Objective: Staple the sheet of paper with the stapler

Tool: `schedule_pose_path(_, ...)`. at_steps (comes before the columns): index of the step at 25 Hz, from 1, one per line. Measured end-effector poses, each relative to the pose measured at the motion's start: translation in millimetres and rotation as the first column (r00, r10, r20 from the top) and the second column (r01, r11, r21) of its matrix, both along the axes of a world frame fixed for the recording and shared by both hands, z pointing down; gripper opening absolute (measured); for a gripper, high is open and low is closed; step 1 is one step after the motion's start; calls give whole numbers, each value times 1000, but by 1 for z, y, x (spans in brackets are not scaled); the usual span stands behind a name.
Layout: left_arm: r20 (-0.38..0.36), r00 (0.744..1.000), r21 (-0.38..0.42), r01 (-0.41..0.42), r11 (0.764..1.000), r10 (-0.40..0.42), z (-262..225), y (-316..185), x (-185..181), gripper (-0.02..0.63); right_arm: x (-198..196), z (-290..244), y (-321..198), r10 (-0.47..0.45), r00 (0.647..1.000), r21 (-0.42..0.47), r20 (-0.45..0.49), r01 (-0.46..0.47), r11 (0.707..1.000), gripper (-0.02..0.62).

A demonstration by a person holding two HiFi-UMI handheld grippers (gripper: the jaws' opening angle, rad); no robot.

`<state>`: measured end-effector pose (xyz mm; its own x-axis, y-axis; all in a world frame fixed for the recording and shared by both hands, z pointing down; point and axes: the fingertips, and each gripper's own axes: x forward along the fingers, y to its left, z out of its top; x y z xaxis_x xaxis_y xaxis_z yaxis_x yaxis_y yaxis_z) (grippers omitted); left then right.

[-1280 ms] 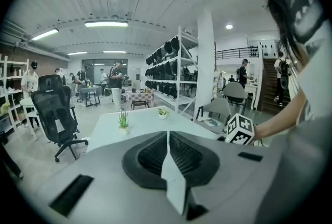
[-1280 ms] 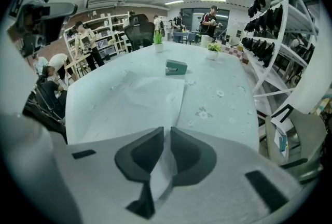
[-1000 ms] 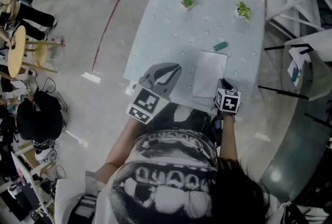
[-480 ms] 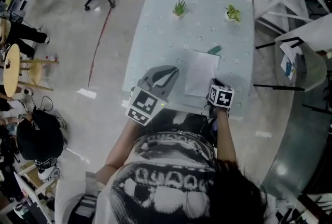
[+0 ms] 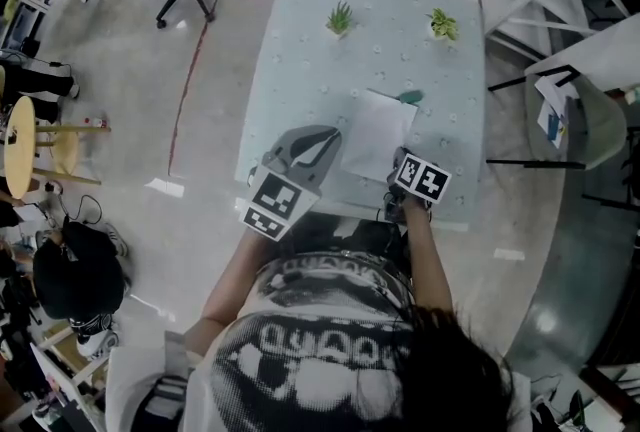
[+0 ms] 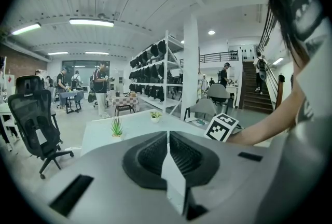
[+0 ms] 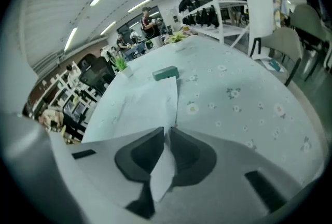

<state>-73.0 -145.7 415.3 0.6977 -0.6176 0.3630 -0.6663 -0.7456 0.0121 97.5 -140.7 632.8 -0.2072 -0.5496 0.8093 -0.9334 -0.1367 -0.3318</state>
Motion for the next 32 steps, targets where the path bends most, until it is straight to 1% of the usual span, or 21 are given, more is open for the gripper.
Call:
schedule_pose_path(2, 0, 1000, 0, -2, 1000, 2, 0, -1, 0, 12, -7, 1, 0, 65, 995, -16, 74, -64, 998, 43)
schedule_pose_path(3, 1, 1000, -1, -4, 1000, 4, 0, -1, 0, 12, -10, 1, 1, 84, 991, -25, 101, -82, 996, 43)
schedule_pose_path(8, -2, 1000, -6, -3, 1000, 3, 2, -3, 0, 12, -22, 4, 0, 130, 977, -42, 169, -125, 991, 38)
schedule_pose_path(11, -2, 1000, -11, 0, 1000, 0, 4, -6, -2, 12, -26, 3, -2, 181, 958, -62, 222, -171, 983, 37)
schedule_pose_path(13, -3, 1000, -14, 1, 1000, -1, 5, -8, -2, 12, -27, 4, -1, 201, 951, -74, 236, -188, 979, 34)
schedule_pose_path(17, -6, 1000, -20, -4, 1000, 4, 7, -10, -1, 12, -29, 6, 2, 205, 950, -84, 236, -190, 978, 32)
schedule_pose_path(19, -6, 1000, -24, -7, 1000, 7, 8, -10, -2, 12, -32, 5, 2, 213, 944, -89, 251, -197, 976, 32)
schedule_pose_path(25, -10, 1000, -30, -18, 999, 17, 11, -13, 2, 12, -40, -3, -4, 254, 899, -96, 357, -234, 967, 35)
schedule_pose_path(32, -14, 1000, -33, -12, 999, 11, 13, -18, -1, 12, -37, -6, -12, 349, 828, -124, 439, -329, 936, 31)
